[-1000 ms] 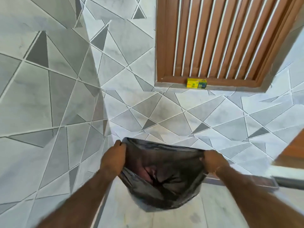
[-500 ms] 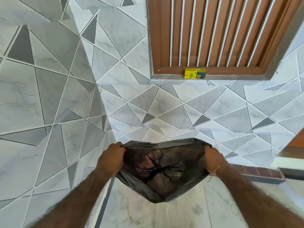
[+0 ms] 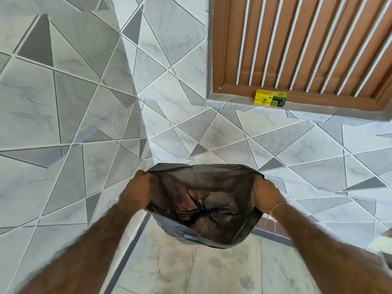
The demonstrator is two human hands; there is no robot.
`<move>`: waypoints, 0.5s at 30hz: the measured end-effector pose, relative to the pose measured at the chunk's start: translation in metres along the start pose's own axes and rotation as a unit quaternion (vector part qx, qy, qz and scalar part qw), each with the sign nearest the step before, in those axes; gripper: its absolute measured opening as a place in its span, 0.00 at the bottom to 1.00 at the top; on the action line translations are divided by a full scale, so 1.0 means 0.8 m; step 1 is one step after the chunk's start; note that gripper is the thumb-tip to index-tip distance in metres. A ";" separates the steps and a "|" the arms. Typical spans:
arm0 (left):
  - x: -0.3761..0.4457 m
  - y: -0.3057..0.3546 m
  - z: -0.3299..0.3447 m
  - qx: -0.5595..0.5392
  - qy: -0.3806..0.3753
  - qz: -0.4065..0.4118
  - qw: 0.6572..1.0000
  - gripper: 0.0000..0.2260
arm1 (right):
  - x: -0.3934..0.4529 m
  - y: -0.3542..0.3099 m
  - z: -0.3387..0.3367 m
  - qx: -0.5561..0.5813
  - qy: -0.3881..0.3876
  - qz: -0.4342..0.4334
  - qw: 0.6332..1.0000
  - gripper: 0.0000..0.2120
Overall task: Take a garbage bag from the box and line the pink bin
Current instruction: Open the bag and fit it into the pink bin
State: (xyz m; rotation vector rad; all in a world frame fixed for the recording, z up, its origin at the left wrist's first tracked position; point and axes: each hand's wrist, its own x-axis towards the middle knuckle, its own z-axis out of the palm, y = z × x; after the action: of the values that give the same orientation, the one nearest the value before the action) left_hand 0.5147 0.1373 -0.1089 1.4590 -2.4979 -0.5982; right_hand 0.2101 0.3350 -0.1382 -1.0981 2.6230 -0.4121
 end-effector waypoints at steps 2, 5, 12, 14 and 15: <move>0.015 -0.012 -0.007 0.027 0.002 -0.006 1.000 0.14 | 0.020 -0.018 0.000 0.011 0.003 -0.011 1.000 0.23; 0.048 -0.038 -0.018 0.045 0.003 -0.016 0.999 0.16 | 0.049 -0.053 0.003 0.018 0.010 -0.022 1.000 0.22; 0.160 -0.117 -0.035 -0.011 0.028 -0.043 0.999 0.23 | 0.132 -0.129 0.045 0.007 0.020 -0.042 0.999 0.23; 0.183 -0.138 -0.036 -0.022 0.024 -0.045 0.998 0.25 | 0.147 -0.150 0.058 0.005 0.020 -0.037 0.999 0.23; 0.197 -0.152 -0.036 -0.021 0.016 -0.043 0.999 0.25 | 0.157 -0.162 0.068 0.004 0.025 -0.036 0.999 0.23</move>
State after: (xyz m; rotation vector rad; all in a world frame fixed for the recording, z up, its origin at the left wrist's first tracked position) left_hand 0.5425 -0.0594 -0.1418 1.5537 -2.3938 -0.6339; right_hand 0.2278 0.1482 -0.1588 -1.1982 2.6270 -0.4717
